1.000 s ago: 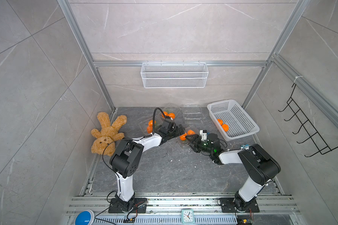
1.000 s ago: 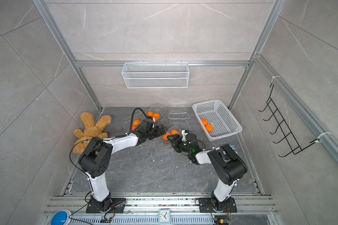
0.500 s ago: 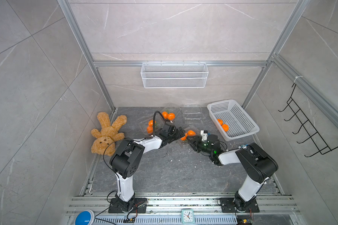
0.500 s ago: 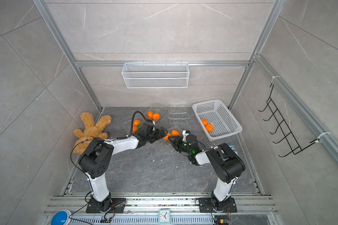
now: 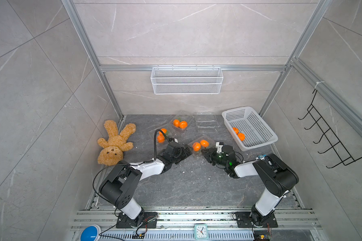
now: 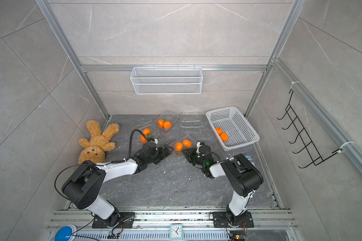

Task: Take oranges out of containers
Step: Open the packing box at the center of the board.

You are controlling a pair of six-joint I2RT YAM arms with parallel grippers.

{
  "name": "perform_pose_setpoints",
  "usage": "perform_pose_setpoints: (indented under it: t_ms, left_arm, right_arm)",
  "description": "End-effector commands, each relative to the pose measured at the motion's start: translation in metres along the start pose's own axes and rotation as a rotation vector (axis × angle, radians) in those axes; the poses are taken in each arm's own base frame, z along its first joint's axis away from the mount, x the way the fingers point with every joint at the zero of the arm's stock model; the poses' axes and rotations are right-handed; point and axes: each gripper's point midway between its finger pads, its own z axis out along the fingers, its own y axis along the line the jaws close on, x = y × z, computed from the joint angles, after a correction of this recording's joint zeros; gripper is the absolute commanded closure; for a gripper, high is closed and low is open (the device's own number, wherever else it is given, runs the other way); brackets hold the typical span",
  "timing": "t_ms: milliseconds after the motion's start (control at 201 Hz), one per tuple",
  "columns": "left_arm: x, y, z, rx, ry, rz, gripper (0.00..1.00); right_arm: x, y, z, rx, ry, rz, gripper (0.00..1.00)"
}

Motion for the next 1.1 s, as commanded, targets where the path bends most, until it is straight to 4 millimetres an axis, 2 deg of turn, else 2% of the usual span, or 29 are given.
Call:
perform_pose_setpoints:
  t_ms: [0,175,489,818,1092]
  left_arm:
    - [-0.012,-0.01,-0.007,0.068,-0.074,-0.065,0.04]
    - [-0.007,-0.003,-0.001,0.115,-0.082,-0.123,0.06]
    - [0.003,-0.005,0.005,0.159,-0.091,-0.144,0.07]
    - [0.012,0.004,0.017,0.21,-0.113,-0.265,0.12]
    - [0.017,0.007,0.021,0.218,-0.111,-0.283,0.12]
  right_arm:
    - [0.0,0.009,-0.002,0.014,0.001,-0.012,0.74]
    - [-0.002,0.016,-0.002,0.001,0.005,0.053,0.75]
    - [-0.004,0.027,0.001,-0.059,0.007,0.123,0.76]
    - [-0.007,0.03,0.0,-0.075,-0.009,0.166,0.76]
    - [-0.007,0.031,0.001,-0.085,-0.013,0.182,0.77]
